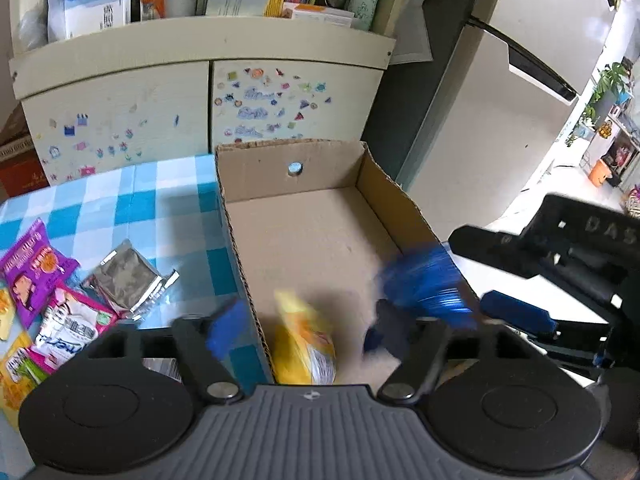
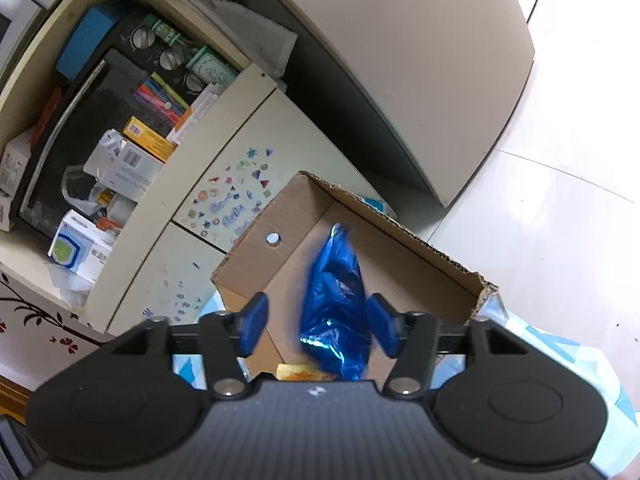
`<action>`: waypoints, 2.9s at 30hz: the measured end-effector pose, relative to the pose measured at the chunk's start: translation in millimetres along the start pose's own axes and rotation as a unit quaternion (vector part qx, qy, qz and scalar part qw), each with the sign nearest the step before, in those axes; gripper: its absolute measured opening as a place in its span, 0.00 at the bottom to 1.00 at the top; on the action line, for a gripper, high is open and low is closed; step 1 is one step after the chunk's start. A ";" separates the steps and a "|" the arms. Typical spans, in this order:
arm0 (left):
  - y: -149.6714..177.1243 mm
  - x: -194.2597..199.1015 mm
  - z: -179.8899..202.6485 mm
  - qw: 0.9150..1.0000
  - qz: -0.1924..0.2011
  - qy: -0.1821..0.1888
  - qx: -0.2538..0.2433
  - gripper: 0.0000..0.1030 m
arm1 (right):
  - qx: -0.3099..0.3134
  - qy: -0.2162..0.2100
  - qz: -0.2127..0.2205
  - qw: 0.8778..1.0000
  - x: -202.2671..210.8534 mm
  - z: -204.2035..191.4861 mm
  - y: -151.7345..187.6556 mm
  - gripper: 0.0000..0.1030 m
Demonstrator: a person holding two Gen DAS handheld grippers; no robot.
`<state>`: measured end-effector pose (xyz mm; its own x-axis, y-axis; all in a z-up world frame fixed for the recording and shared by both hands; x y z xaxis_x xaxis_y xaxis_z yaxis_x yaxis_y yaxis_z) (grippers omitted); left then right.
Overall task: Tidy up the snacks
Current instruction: 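Open both grippers to drop the yellow packet and blue bag into the box, then move both open grippers back over the snack pile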
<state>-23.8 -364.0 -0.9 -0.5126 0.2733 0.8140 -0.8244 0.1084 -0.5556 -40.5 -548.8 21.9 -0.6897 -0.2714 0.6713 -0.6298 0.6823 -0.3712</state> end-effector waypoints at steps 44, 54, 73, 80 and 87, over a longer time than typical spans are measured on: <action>40.8 69.3 -245.9 0.988 -0.020 -0.132 0.076 0.92 | 0.287 -0.083 -0.101 0.949 -40.4 -112.2 110.9 0.69; 68.6 35.9 -242.4 0.985 -0.075 -0.146 -0.045 0.92 | 0.304 -0.062 -0.176 0.934 -69.4 -114.2 158.5 0.73; 78.5 -10.6 -254.2 0.981 -0.088 -0.127 -0.113 0.92 | 0.236 0.061 -0.215 0.946 -134.2 -101.2 182.6 0.80; 76.8 -15.1 -254.2 0.984 -0.076 -0.120 -0.104 0.92 | 0.270 0.080 -0.210 0.936 -151.5 -108.8 189.3 0.87; 81.1 -10.8 -249.5 0.990 -0.078 -0.090 -0.077 0.72 | 0.349 0.098 -0.185 0.914 -149.8 -110.5 198.6 0.82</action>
<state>-25.3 -119.6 -97.1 -0.4273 0.0678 0.9015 -0.8577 0.2848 -0.4280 -22.8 -297.6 -81.5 -0.3499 -0.2232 0.9098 -0.9283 -0.0482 -0.3688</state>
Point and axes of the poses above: each gripper's, at about its wrist camera, not at the fingertips, and x roughly against the way its jaws point, z to its right, y to its underside, the point moved 7 cm from there along -x, roughly the way its jaws point, and after that the axes turned 6 degrees about -z, right-handed, at the moved point
